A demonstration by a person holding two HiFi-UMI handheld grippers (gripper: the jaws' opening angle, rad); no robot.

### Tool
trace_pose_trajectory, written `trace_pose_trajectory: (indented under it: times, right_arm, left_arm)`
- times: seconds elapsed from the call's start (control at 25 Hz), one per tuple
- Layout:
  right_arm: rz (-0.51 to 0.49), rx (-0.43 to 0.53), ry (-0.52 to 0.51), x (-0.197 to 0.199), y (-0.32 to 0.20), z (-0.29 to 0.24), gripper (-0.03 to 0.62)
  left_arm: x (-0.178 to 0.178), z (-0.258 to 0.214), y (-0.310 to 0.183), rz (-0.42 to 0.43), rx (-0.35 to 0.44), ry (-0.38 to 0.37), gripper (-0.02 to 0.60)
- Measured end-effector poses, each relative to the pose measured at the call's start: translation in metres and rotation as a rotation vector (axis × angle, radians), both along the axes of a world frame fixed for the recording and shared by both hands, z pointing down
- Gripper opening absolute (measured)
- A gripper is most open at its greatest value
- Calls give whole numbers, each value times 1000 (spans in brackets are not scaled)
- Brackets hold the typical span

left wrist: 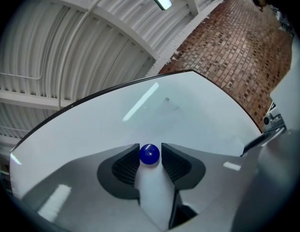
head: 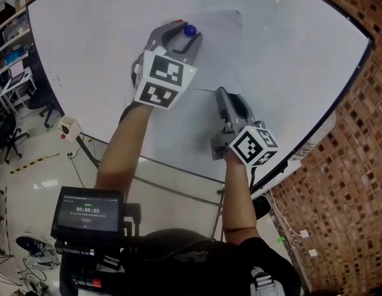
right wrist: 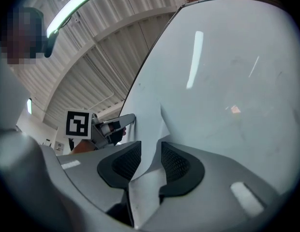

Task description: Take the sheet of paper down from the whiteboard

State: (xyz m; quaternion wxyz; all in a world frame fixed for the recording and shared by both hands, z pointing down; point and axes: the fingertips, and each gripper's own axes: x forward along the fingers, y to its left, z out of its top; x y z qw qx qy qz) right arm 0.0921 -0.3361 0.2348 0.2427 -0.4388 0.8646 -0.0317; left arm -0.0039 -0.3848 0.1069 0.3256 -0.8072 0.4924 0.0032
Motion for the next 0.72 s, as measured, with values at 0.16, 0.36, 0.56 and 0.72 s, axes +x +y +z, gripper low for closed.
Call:
trace_pose_trajectory:
  times: [0.16, 0.36, 0.56, 0.72]
  right_arm:
    - [11, 24, -59, 9, -1, -12, 123]
    - [61, 35, -80, 18, -3, -16, 14]
    - [66, 52, -65, 15, 0, -17, 14]
    - [77, 67, -73, 17, 4, -18, 12]
  left_arm:
    - [1, -1, 2, 0, 10, -12, 140]
    - [2, 1, 3, 8, 12, -4, 125]
    - [2, 4, 1, 11, -4, 4, 124]
    - [2, 2, 3, 10, 10, 20, 123]
